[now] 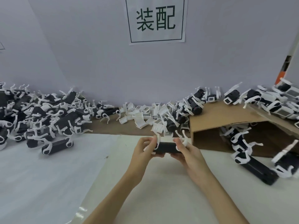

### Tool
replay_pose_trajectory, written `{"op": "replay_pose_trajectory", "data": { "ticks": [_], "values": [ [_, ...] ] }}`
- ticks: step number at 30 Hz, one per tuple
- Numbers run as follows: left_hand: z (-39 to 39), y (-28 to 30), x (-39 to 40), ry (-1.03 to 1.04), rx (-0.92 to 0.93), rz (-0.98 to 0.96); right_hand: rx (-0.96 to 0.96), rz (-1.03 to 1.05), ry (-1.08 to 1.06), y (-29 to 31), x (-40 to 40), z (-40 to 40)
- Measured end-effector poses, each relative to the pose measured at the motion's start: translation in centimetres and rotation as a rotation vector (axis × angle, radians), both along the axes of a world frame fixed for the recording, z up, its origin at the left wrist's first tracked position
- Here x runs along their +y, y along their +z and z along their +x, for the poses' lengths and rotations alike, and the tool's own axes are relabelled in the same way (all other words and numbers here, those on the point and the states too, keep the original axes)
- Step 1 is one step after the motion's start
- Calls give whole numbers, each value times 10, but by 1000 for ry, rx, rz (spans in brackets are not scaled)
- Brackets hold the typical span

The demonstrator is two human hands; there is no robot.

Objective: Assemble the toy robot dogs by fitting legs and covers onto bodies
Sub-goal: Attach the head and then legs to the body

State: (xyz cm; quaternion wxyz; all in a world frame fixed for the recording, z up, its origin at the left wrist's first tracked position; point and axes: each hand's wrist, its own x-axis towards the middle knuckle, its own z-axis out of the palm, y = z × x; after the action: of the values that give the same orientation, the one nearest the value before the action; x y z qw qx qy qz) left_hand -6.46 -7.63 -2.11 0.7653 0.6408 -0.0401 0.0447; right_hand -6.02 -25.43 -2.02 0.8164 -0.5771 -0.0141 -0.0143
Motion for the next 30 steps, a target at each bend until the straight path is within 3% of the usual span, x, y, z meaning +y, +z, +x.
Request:
{"op": "replay_pose_trajectory", "data": {
  "ticks": [4, 7, 10, 12, 15, 18, 20, 24, 28, 30],
  "values": [
    [3, -1, 5, -32, 63, 38, -17, -222, -101, 3, 5, -5],
    [5, 3, 12, -64, -11, 2, -59, -269, -50, 8, 4, -9],
    [8, 6, 27, -139, -101, 86, -9, -68, 267, 13, -5, -9],
    [10, 8, 38, -294, -98, 83, 57, 150, 388, 15, -11, -8],
    [11, 11, 47, -474, -74, -136, 114, 245, 346, 15, -12, -8],
    [9, 13, 41, -391, 9, -324, -39, -5, 231, 6, -7, -4],
    [7, 14, 31, -244, 83, -168, -130, -166, 214, 4, -2, -6],
    [3, 13, 23, -74, 131, 195, -170, -252, 130, 4, 6, -8],
    [1, 13, 27, -27, -22, 210, -151, -288, 191, 5, 3, -9],
    [3, 13, 35, -45, -82, 222, -204, -426, 229, 6, 2, -12]
  ]
}}
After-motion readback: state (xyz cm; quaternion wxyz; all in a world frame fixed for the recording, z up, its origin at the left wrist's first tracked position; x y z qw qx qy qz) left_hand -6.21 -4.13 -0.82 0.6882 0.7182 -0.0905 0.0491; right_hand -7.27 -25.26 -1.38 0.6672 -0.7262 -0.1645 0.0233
